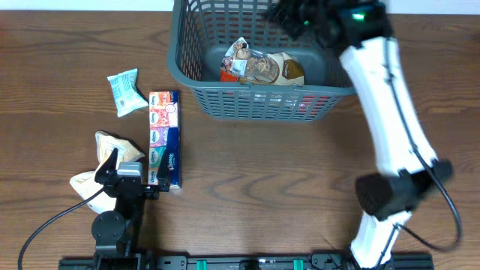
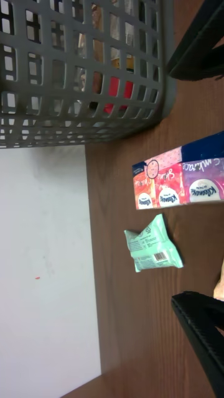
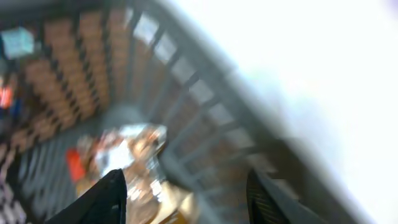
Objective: Pack container
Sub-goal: 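Release the mushroom bag in the basket and withdraw the right gripper, then move the right gripper to the second mushroom bag right of the basket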
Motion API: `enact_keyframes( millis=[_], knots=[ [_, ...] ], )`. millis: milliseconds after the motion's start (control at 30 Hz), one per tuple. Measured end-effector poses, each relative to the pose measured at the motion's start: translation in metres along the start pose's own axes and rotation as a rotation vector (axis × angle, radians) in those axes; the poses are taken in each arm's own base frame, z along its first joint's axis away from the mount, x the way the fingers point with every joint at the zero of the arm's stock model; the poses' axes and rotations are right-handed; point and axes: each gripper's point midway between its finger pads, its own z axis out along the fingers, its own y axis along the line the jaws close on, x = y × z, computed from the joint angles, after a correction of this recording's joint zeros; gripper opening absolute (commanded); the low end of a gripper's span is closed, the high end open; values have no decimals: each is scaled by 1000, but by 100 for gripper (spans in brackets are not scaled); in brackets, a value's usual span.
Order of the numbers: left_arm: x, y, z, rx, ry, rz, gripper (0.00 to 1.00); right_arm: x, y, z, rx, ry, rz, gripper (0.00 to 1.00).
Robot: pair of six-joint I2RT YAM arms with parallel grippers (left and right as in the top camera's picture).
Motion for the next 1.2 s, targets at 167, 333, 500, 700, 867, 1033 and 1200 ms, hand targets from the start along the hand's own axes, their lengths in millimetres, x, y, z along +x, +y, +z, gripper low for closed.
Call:
enact_keyframes(
  millis=[167,333,500,700,867,1033,1200],
  knots=[
    [0,0,0,0,0,0,99,-28,-69,-89,231,-131,120,42],
    [0,0,0,0,0,0,99,14,-139,-131,407,-87,279,35],
    [0,0,0,0,0,0,99,74,-192,-144,511,2,392,33],
    [0,0,0,0,0,0,99,104,-217,-160,559,37,429,29],
    [0,0,0,0,0,0,99,108,-214,-159,536,52,422,30],
    [0,0,0,0,0,0,99,110,-210,-157,519,65,424,31],
    [0,0,0,0,0,0,99,112,-208,-156,511,72,425,31]
  ],
)
